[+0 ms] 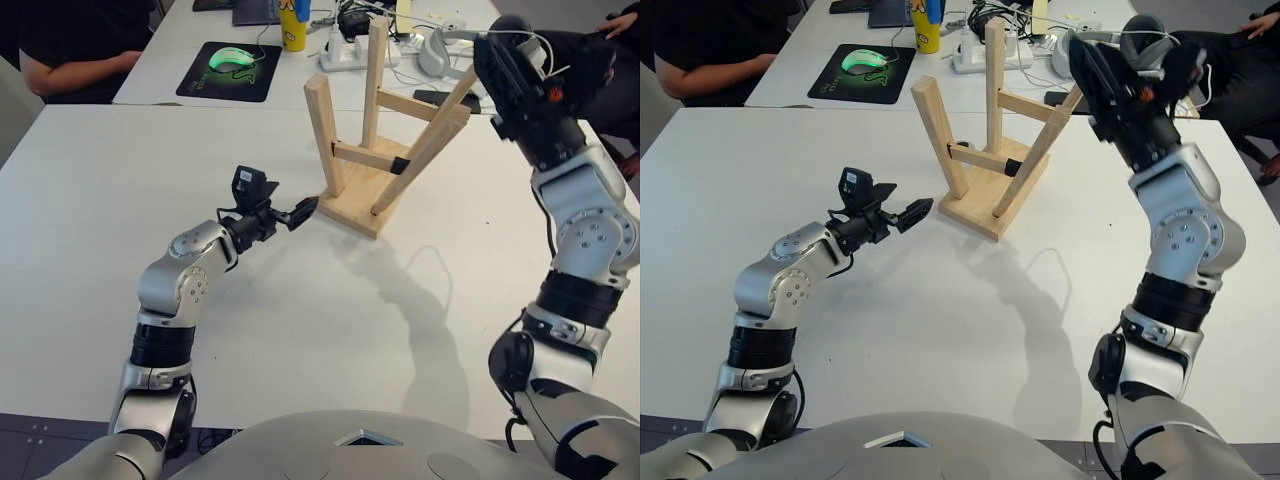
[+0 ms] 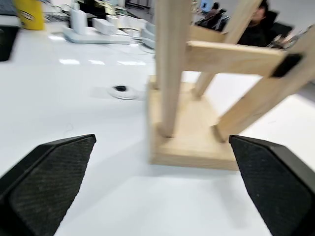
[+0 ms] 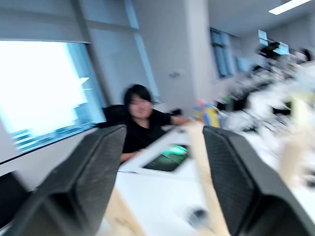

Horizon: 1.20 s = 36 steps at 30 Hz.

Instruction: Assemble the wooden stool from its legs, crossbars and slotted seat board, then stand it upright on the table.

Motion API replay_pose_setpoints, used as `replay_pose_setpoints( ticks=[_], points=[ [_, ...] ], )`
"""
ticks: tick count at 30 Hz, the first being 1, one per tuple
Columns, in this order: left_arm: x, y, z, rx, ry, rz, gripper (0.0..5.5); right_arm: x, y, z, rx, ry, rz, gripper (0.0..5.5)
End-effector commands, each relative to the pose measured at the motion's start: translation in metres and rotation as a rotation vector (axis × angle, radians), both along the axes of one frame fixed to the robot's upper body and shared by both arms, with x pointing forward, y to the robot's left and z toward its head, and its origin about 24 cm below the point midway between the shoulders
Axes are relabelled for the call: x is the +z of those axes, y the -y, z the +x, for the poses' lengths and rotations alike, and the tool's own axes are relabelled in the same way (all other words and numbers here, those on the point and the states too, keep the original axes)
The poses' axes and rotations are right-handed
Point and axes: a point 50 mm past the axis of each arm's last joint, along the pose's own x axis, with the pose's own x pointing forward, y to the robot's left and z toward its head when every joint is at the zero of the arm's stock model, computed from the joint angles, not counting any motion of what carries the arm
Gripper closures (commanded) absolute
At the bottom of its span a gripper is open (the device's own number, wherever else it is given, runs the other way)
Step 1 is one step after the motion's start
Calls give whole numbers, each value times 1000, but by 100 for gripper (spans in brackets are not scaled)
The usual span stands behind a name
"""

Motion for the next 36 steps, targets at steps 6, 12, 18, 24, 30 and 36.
replay_pose_setpoints(
  ticks=[6, 12, 18, 24, 30, 36],
  points=[
    [-42, -25, 52, 157, 27, 349, 50, -108, -9, -4, -58, -368, -411, 401],
    [-58, -1, 70, 126, 11, 367, 50, -157, -62, -23, 164, -498, -582, 491],
    [-65, 14, 74, 105, 3, 362, 50, -168, -75, -25, 189, -533, -677, 549],
    [-64, 18, 77, 108, -7, 363, 50, -170, -78, -20, 190, -542, -734, 549],
    [-63, 15, 78, 113, -5, 373, 50, -173, -79, -18, 204, -550, -764, 549],
    [-66, 19, 75, 50, -11, 348, 50, -176, -87, -12, 270, -525, -797, 549]
  ],
)
